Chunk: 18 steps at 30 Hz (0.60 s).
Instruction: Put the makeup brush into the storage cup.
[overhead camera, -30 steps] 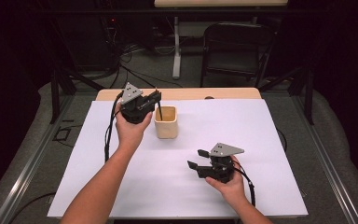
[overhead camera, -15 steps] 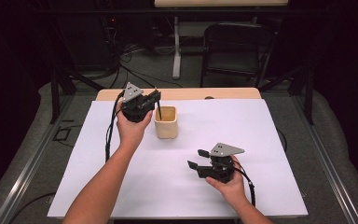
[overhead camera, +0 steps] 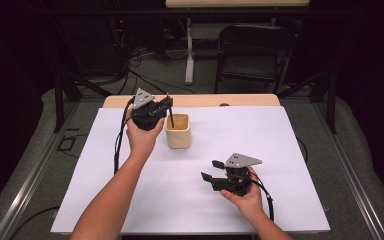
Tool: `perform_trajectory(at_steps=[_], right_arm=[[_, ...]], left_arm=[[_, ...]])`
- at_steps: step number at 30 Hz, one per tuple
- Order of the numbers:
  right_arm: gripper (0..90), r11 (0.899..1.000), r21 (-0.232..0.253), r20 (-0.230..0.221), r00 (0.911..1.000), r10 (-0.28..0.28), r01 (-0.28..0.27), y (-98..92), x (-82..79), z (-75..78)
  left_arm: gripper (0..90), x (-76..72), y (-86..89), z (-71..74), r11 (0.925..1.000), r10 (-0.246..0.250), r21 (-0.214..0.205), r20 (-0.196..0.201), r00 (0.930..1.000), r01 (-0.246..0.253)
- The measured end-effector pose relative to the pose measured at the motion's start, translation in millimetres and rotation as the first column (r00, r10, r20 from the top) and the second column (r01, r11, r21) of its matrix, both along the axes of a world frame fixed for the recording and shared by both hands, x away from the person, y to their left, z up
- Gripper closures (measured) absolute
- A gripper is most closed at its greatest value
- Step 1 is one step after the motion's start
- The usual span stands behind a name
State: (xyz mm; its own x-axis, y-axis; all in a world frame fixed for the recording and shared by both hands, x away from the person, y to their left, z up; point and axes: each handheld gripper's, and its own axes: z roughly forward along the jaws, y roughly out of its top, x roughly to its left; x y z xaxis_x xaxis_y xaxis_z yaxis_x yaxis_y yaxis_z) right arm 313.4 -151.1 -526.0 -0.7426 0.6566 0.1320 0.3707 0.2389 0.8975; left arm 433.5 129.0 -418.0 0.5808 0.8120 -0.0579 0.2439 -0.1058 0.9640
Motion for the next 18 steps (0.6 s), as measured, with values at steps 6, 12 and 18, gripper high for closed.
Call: perform_trajectory(at_steps=[6,12,18], right_arm=[[38.8,1.000,0.001,-0.002,1.0000,0.003,-0.003,0.6,0.0,-0.5],[38.8,1.000,0.000,-0.002,1.0000,0.003,-0.003,0.3,-0.1,-0.4],[38.8,1.000,0.001,-0.002,1.0000,0.004,-0.004,0.6,0.0,-0.5]], left_arm=[[82.9,2.4,-1.2,-2.5,1.0000,0.005,0.000,-0.004,1.0000,-0.005],[82.9,4.3,-1.5,-4.3,0.9999,0.008,0.009,-0.003,1.0000,-0.008],[82.9,6.3,-1.7,-6.3,0.9998,0.013,0.012,-0.003,0.9999,-0.012]])
